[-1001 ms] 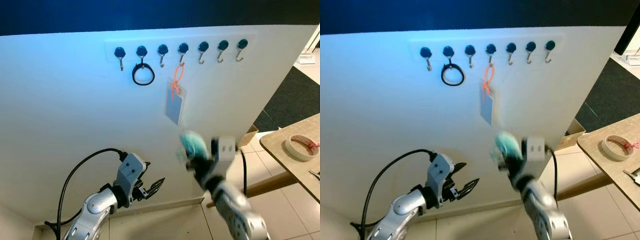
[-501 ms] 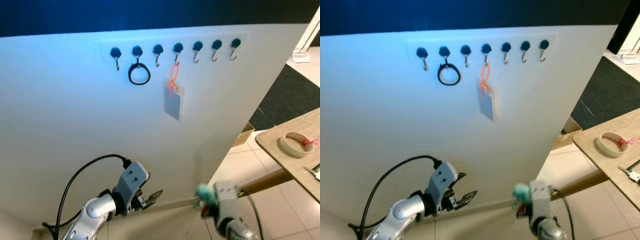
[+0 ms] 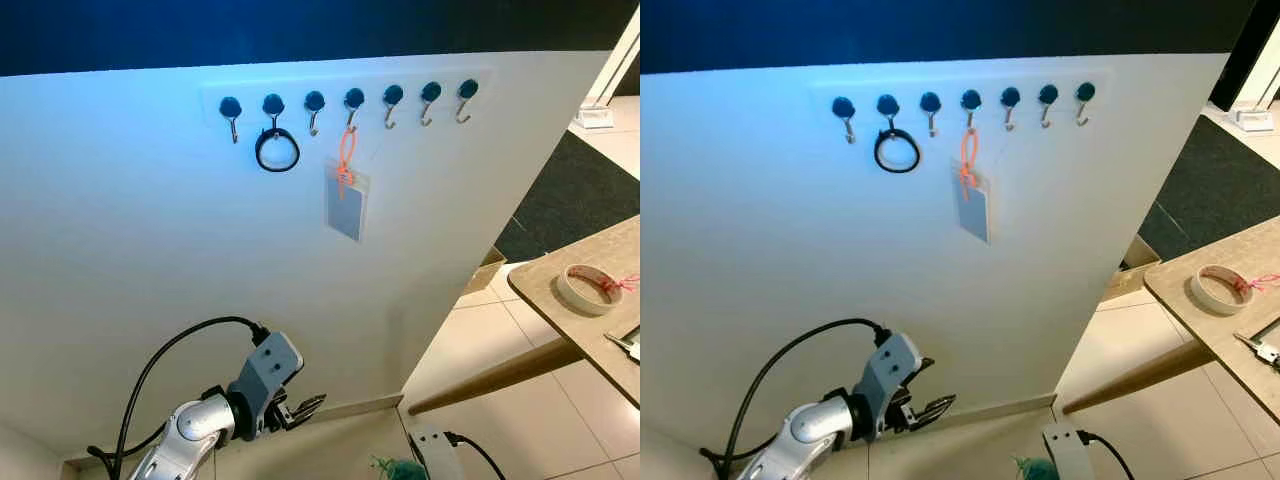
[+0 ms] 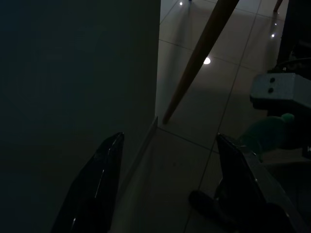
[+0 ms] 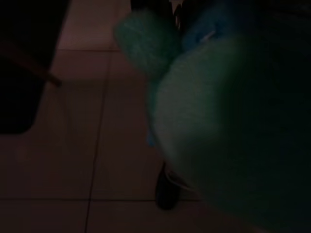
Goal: Hang keys on a hook
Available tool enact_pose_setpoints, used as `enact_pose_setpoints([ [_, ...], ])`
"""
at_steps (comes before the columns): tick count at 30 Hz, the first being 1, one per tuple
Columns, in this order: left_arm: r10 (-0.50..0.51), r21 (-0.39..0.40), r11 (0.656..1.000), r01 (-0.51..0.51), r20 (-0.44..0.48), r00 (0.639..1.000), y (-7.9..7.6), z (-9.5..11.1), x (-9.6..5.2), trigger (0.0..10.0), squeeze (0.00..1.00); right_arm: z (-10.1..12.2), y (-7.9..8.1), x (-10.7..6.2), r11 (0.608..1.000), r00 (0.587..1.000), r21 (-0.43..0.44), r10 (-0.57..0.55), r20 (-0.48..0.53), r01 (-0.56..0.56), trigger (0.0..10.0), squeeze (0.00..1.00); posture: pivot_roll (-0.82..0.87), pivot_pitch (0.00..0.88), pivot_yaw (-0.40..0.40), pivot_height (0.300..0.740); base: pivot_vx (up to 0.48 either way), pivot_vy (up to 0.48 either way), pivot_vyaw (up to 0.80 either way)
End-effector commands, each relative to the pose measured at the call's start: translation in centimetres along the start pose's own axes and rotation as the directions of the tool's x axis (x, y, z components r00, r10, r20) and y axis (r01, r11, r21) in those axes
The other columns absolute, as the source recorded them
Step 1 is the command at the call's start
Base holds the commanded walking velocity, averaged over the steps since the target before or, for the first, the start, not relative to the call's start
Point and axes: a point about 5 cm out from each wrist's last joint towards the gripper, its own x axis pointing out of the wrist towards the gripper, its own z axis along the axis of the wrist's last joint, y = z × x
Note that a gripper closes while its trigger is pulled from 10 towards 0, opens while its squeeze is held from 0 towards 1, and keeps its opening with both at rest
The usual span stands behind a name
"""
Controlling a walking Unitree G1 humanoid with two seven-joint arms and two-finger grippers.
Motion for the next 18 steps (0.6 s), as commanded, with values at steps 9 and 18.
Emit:
enact_pose_setpoints([
  [9, -0.019, -0.004, 1.000, 0.019, -0.035, 0.999, -0.3, -0.5, -0.1, 10.0, 0.00, 1.2, 0.2, -0.1, 0.677, 0.980, 0.709, 0.147, 0.135, -0.199, 10.0, 0.00, 0.05, 0.094, -0.016, 0.740, 0.000, 0.000, 0.00],
  [18, -0.008, -0.009, 1.000, 0.007, -0.027, 1.000, -0.1, -0.4, -0.2, 10.0, 0.00, 0.3, -1.8, -0.1, 0.521, 0.990, 0.842, 0.031, 0.141, -0.136, 10.0, 0.00, 0.05, 0.103, -0.015, 0.740, 0.000, 0.000, 0.00],
])
